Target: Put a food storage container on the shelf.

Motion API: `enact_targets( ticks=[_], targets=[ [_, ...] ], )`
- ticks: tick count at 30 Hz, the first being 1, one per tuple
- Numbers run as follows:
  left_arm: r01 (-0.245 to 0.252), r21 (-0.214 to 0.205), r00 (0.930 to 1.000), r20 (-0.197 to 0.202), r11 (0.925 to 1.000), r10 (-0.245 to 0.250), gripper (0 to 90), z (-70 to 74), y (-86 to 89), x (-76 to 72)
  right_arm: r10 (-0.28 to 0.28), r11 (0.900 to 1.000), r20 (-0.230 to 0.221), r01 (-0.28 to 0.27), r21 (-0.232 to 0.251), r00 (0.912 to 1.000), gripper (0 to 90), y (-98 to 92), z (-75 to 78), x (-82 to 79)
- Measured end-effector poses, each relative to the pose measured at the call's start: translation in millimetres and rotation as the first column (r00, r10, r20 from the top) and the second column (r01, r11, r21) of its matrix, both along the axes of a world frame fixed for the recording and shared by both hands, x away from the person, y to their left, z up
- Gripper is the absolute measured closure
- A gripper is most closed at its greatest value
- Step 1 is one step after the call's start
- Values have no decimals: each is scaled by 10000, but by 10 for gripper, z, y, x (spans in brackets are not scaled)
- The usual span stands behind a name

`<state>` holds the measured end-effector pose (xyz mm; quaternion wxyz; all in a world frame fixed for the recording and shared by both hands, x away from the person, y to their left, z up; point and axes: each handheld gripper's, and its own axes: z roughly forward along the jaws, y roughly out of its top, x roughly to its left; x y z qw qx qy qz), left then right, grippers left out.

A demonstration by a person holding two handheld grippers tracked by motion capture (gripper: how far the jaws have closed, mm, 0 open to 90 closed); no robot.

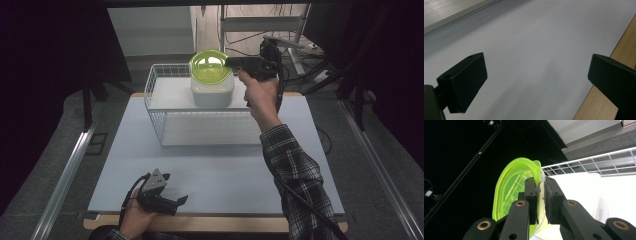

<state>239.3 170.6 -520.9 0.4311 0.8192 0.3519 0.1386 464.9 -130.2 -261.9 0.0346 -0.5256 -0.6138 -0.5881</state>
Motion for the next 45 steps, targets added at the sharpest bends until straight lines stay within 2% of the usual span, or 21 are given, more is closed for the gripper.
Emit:
enact_targets(
  ticks=[4, 10, 16, 21, 26, 32, 37, 43, 45],
  targets=[
    [16, -3, 10000, -30, 10000, -16, 22, -4, 1, 2, -183, 9998, -72, 183, 103, 9998, 818, -4, -9, 39],
    [50, 14, 10000, -44, 10000, -50, 23, -6, -7, 0, -546, 9983, 16, 546, -193, 9985, 801, 14, 22, 64],
    [58, 15, 10000, -45, 10000, -58, 23, -5, -8, -1, -795, 9959, -45, 792, -441, 9968, 737, 47, 3, 117],
    [86, 20, 9999, -60, 10000, -86, 23, -8, -12, 0, -776, 9968, -221, 771, -213, 9967, 723, 22, -33, 168],
    [109, 61, 9999, -50, 9999, -109, 24, -9, -18, -2, -756, 9963, -79, 752, -426, 9971, 609, 11, -40, 183],
    [93, 47, 9999, -50, 9999, -93, 24, -9, -17, -1, -570, 9955, 470, 604, -735, 9973, 540, -63, 3, 154],
    [107, 62, 9999, -51, 9999, -106, 24, -7, -22, -1, -123, 9905, 978, 255, -1349, 9951, 503, -118, 32, 86],
    [108, 77, 9999, -70, 9999, -108, 24, -10, -24, 2, 448, 9887, 1056, -289, -1474, 9934, 419, -171, -13, 28],
    [101, 70, 9999, -77, 9999, -100, 23, -12, -25, 2, 554, 9866, 1204, -358, -1589, 9912, 397, -190, -28, 2]
  ],
)
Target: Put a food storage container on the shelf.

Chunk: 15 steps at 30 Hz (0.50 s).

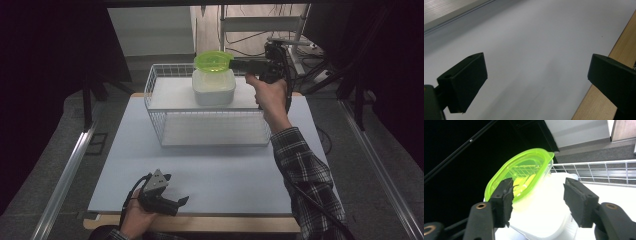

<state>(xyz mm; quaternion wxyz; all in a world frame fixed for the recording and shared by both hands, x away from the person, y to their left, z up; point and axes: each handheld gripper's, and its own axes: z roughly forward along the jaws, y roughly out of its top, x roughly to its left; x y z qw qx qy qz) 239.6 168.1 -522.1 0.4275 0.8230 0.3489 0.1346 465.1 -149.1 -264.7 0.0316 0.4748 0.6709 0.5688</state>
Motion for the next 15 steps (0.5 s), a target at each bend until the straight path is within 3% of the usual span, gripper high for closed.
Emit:
enact_targets(
  ticks=[8, 15],
  targets=[
    [-23, 8, 10000, 16, 10000, 23, 23, 1, 0, 0, 396, 9972, 535, -362, -648, 9978, 324, -52, -80, -157],
    [-31, 26, 10000, 31, 10000, 31, 23, -3, -5, 1, 773, 9893, 749, -671, -1297, 9942, 263, -85, -260, -251]
  ],
)
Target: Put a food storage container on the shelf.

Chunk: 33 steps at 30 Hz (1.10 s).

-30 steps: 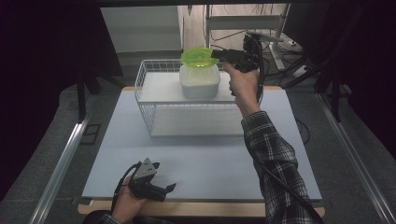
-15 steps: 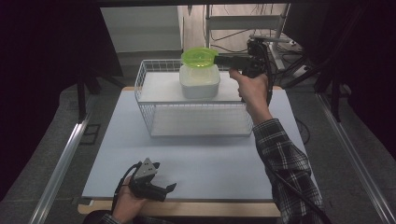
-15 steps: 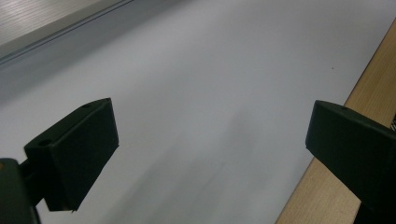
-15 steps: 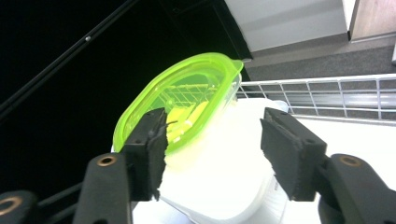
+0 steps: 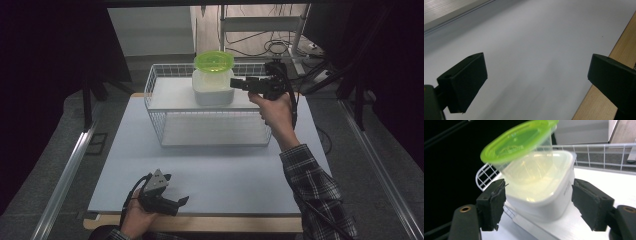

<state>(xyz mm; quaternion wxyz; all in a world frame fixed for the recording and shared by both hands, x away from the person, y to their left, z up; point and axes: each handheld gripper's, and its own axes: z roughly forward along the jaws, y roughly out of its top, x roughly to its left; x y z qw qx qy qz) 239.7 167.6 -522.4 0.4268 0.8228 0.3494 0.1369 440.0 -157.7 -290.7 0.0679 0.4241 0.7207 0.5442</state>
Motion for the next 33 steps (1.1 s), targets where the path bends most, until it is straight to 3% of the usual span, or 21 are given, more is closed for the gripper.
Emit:
enact_targets(
  ticks=[9, 18, 33],
  targets=[
    [-1, 6, 10000, 3, 10000, 1, 23, -4, -3, 1, 382, 9955, 614, -327, -887, 9974, 188, -12, -195, -197],
    [7, 40, 10000, -8, 10000, -6, 23, -6, -4, 2, 725, 9878, 1011, -574, -1448, 9922, 127, 1, -338, -384],
    [-4, 10, 10000, -25, 10000, 4, 23, -4, -5, 0, 1029, 9713, 1081, -765, -2254, 9888, 48, -128, -797, -695]
  ],
)
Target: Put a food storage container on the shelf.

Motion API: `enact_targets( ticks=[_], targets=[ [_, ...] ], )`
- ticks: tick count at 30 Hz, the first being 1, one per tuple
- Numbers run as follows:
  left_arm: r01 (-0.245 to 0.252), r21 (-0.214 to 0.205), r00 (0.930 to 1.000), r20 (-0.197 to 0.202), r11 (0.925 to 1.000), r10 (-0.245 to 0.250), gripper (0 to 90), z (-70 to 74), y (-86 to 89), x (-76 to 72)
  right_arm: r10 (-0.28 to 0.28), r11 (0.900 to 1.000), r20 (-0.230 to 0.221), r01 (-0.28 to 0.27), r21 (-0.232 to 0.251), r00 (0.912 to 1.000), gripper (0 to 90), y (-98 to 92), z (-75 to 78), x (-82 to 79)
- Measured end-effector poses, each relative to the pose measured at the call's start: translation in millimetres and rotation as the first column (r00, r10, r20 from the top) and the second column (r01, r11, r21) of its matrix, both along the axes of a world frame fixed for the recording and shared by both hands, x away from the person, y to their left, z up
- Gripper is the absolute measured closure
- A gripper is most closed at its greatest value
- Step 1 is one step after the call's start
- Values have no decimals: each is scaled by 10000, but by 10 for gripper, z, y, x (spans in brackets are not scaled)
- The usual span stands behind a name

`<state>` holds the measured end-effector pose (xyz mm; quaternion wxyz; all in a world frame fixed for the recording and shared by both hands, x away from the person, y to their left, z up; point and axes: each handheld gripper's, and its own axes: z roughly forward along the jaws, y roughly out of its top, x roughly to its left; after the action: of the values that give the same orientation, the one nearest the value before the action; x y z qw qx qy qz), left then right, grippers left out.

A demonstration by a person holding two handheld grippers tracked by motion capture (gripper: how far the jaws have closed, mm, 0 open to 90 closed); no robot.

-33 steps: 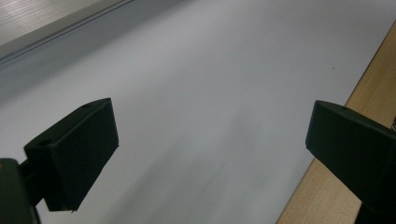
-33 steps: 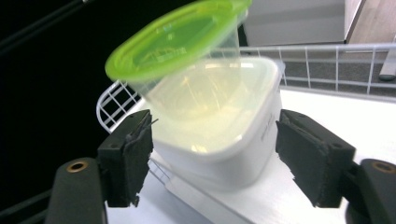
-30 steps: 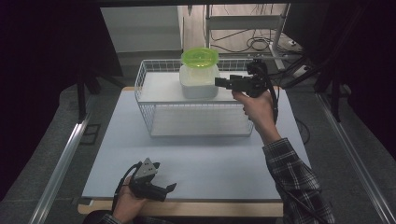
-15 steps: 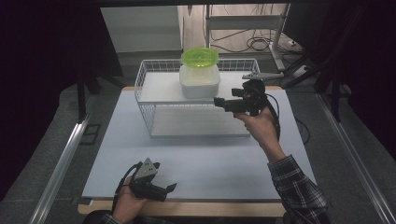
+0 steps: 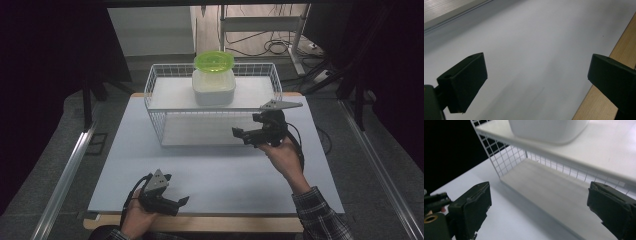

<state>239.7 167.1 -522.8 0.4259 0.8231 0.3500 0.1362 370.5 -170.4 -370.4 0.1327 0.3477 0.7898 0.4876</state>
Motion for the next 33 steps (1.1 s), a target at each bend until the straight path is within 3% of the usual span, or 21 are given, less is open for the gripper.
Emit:
enact_targets(
  ticks=[7, 11, 27, 33],
  targets=[
    [-11, -13, 10000, -47, 10000, 11, 22, 0, -2, -2, 84, 9978, 189, -72, -657, 9998, 35, -78, -286, -165],
    [-22, -22, 10000, -46, 10000, 22, 22, 0, -1, 0, 2, 9952, 625, 59, -975, 9980, 17, -161, -457, -279],
    [-11, -33, 10000, -49, 10000, 11, 22, 7, -6, -9, -35, 9926, 337, 76, -1210, 9994, 7, -391, -912, -550],
    [-3, 44, 10000, -25, 10000, 3, 23, 6, -13, -11, -223, 9889, -91, 208, -1470, 9997, 8, -486, -1144, -628]
  ],
)
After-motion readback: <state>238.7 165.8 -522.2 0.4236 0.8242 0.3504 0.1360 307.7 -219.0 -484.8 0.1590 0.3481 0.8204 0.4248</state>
